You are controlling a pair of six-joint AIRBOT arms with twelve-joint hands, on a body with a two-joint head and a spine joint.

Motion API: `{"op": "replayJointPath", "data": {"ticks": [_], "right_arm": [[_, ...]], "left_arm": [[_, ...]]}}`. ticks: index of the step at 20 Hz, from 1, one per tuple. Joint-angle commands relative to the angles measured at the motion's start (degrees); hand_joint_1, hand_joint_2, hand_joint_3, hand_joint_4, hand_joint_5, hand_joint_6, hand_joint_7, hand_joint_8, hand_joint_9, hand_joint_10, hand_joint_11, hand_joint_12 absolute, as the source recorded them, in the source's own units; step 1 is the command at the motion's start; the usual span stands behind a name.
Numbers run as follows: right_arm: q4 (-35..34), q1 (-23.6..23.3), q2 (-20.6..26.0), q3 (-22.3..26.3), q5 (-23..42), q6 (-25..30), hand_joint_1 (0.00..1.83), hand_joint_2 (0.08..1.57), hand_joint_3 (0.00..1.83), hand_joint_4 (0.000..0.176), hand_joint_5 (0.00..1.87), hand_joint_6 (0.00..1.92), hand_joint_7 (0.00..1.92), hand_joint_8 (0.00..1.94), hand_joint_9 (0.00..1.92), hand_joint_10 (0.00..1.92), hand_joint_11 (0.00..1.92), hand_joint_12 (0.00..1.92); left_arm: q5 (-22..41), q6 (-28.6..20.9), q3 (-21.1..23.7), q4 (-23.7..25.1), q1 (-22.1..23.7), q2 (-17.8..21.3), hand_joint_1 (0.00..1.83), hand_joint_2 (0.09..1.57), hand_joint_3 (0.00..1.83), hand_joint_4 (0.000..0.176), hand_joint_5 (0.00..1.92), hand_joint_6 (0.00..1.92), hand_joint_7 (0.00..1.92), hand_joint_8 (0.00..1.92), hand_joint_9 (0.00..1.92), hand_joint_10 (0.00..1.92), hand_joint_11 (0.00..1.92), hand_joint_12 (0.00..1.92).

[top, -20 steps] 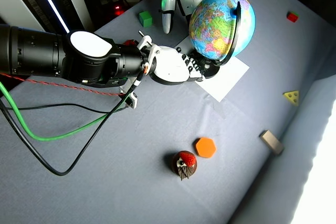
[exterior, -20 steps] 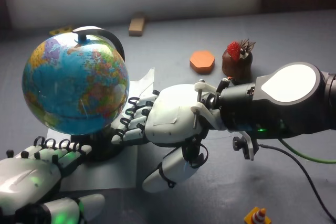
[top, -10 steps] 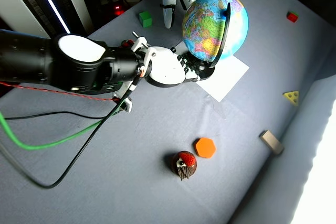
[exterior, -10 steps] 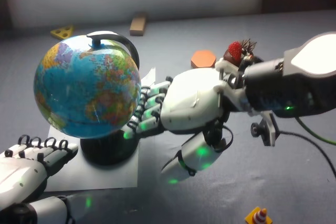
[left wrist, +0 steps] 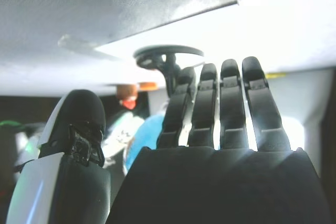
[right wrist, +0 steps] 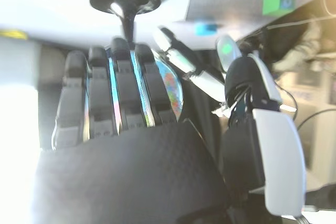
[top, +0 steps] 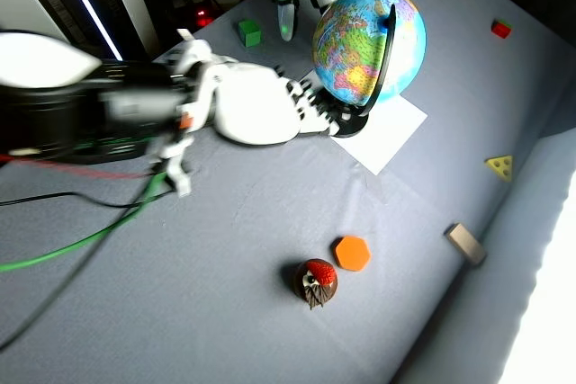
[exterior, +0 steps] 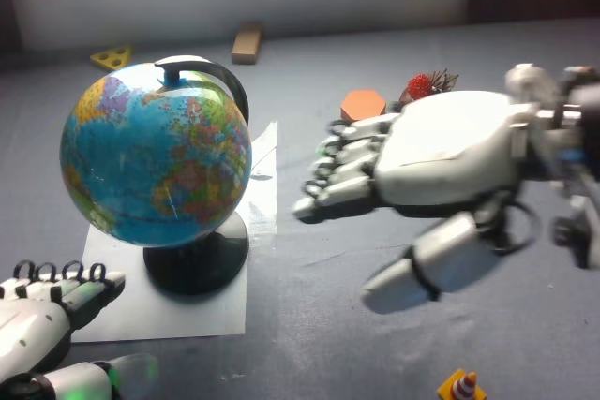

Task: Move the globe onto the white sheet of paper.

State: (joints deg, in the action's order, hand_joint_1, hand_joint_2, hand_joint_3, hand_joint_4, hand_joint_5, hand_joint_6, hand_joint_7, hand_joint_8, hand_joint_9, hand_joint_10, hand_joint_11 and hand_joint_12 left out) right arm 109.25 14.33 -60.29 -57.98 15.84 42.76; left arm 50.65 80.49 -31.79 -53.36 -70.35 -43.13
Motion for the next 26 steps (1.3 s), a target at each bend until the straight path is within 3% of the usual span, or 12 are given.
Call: {"op": "replayJointPath", "data": {"ticks": [1,2,4,6,7,10,15,18,22,26], "right_arm": [[-0.13,-0.95,1.63,1.81,-0.53,4.27,0.00,1.16,0.00,0.000,0.18,0.01,0.23,0.00,0.15,0.00,0.00,0.20],[2.54,-1.45,4.17,3.94,-1.18,8.98,0.00,1.16,0.00,0.000,0.18,0.00,0.23,0.00,0.15,0.00,0.00,0.19],[21.53,-3.33,7.75,7.57,-3.46,30.79,0.00,1.16,0.00,0.000,0.18,0.00,0.23,0.00,0.14,0.00,0.00,0.19],[47.53,-6.49,10.36,10.56,-1.66,60.51,0.00,1.16,0.00,0.000,0.18,0.00,0.23,0.00,0.14,0.00,0.00,0.19],[60.80,-9.60,11.22,12.08,3.05,78.77,0.00,1.16,0.00,0.000,0.18,0.00,0.23,0.00,0.14,0.00,0.00,0.19],[63.32,-14.65,13.07,14.86,11.08,95.96,0.00,1.16,0.00,0.000,0.18,0.00,0.23,0.00,0.13,0.00,0.00,0.19],[63.32,-18.57,13.24,17.62,7.87,97.37,0.00,1.16,0.00,0.000,0.18,0.00,0.23,0.00,0.13,0.00,0.00,0.19],[63.32,-18.10,13.28,17.95,6.00,93.73,0.00,1.16,0.00,0.000,0.17,0.00,0.23,0.00,0.13,0.00,0.00,0.17],[63.32,-15.43,13.92,17.96,-0.61,85.51,0.00,1.16,0.00,0.000,0.17,0.00,0.23,0.00,0.13,0.00,0.00,0.17],[63.32,-10.64,15.11,18.78,-10.99,71.48,0.00,1.16,0.00,0.000,0.17,0.00,0.23,0.00,0.13,0.00,0.00,0.17]], "left_arm": [[4.10,-0.23,0.50,1.10,0.39,0.55,0.00,1.21,0.00,0.000,0.04,0.00,0.05,0.00,0.07,0.00,0.00,0.22],[2.90,0.42,1.33,-0.10,0.94,1.07,0.00,1.21,0.00,0.000,0.04,0.00,0.05,0.00,0.07,0.00,0.00,0.22],[0.94,3.37,3.19,-3.17,2.66,2.24,0.00,1.21,0.00,0.000,0.04,0.00,0.05,0.00,0.07,0.00,0.00,0.22],[-2.29,7.66,5.52,-7.84,5.61,4.09,0.00,1.21,0.00,0.000,0.04,0.00,0.05,0.00,0.07,0.00,0.00,0.22],[-2.82,10.60,6.95,-11.72,7.74,4.90,0.00,1.21,0.00,0.000,0.04,0.00,0.05,0.00,0.07,0.00,0.00,0.22],[-2.92,19.05,10.05,-24.88,13.32,6.10,0.00,1.21,0.00,0.000,0.04,0.00,0.05,0.00,0.07,0.00,0.00,0.22],[-0.61,34.11,12.02,-38.69,24.19,3.38,0.00,1.21,0.00,0.000,0.03,0.00,0.05,0.00,0.07,0.00,0.00,0.20],[2.86,39.55,12.88,-44.84,30.00,-0.58,0.00,1.21,0.00,0.000,0.03,0.00,0.05,0.00,0.06,0.00,0.00,0.20],[8.46,48.31,13.04,-57.66,38.38,-6.00,0.00,1.21,0.00,0.000,0.03,0.00,0.05,0.00,0.06,0.00,0.00,0.18],[12.48,54.05,12.02,-67.35,44.20,-9.54,0.00,1.21,0.00,0.000,0.03,0.00,0.05,0.00,0.06,0.00,0.00,0.17]]}}
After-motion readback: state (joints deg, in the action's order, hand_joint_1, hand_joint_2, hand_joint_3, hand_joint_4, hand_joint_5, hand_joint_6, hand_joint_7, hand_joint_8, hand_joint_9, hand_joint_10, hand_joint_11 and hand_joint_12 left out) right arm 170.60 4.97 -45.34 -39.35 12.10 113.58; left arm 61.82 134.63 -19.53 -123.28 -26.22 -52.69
